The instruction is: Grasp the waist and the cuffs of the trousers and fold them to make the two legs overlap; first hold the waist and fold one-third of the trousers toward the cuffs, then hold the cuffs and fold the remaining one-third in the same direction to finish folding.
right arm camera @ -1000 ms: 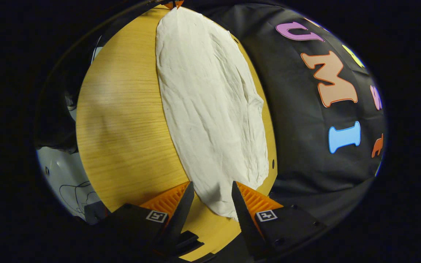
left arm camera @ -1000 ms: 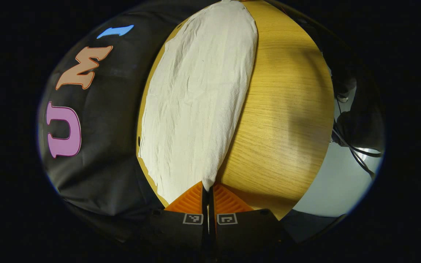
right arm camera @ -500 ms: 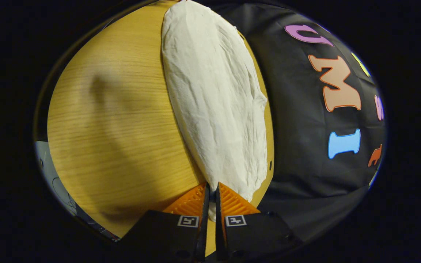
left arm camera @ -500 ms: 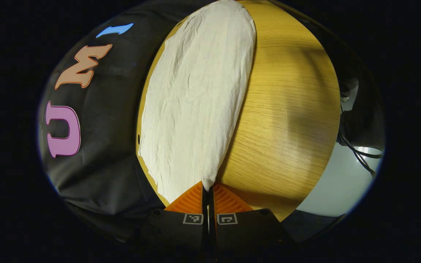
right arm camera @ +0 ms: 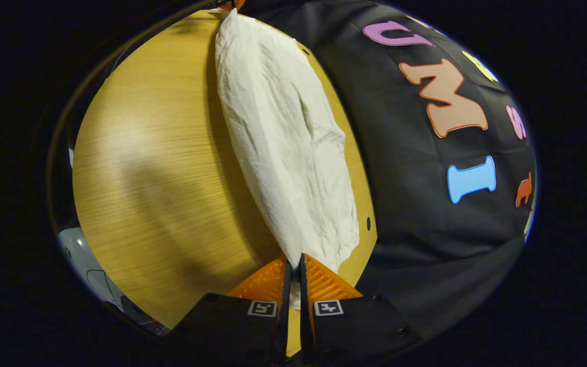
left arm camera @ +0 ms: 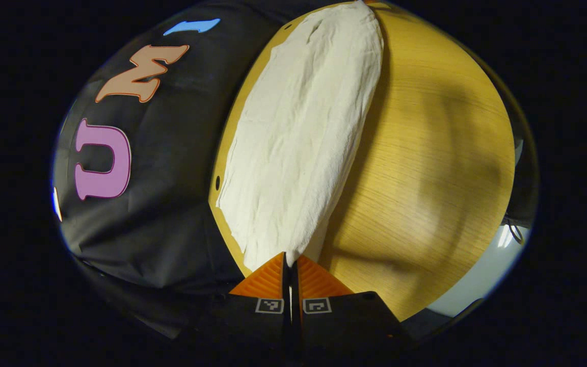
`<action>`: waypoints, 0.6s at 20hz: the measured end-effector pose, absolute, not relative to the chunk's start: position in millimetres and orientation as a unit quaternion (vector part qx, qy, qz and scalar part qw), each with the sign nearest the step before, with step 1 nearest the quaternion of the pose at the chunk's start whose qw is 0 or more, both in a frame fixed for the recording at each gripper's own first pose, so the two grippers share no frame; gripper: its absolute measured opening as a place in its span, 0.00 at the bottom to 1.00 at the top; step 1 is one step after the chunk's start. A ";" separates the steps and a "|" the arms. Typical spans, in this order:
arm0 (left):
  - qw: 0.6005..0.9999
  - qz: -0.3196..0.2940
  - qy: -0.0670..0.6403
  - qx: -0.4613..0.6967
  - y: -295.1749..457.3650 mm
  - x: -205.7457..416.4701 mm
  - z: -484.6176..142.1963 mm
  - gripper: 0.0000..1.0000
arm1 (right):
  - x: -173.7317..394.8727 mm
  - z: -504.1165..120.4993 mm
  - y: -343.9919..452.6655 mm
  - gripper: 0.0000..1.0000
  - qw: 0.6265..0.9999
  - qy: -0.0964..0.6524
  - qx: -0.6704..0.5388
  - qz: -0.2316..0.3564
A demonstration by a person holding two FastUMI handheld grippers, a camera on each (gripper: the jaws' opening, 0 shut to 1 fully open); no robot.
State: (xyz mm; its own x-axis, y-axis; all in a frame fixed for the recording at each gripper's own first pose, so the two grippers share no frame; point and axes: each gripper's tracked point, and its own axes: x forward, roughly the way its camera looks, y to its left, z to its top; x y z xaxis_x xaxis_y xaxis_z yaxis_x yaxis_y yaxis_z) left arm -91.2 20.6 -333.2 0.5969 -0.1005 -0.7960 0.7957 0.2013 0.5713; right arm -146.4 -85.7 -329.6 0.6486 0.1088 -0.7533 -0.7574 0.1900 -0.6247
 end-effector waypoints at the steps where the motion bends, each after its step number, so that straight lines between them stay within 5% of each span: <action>1: 0.711 -0.308 0.318 0.546 16.8 -82.5 -329.6 0.00 | -138.2 -322.7 -84.0 0.12 0.724 0.282 -0.556 0.297; 12: 0.762 -0.199 0.289 0.544 -4.9 14.2 -263.4 0.00 | -48.6 -281.2 -68.3 0.12 0.796 0.231 -0.495 0.261</action>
State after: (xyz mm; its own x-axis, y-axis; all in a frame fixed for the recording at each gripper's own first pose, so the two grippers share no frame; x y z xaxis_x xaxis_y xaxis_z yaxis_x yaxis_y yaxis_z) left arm 14.2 -4.9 -263.4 0.7538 0.0109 -0.6570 0.6181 0.3278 0.7145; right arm -48.6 -68.3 -281.2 0.7567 0.1860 -0.6267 -0.6445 0.3728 -0.6676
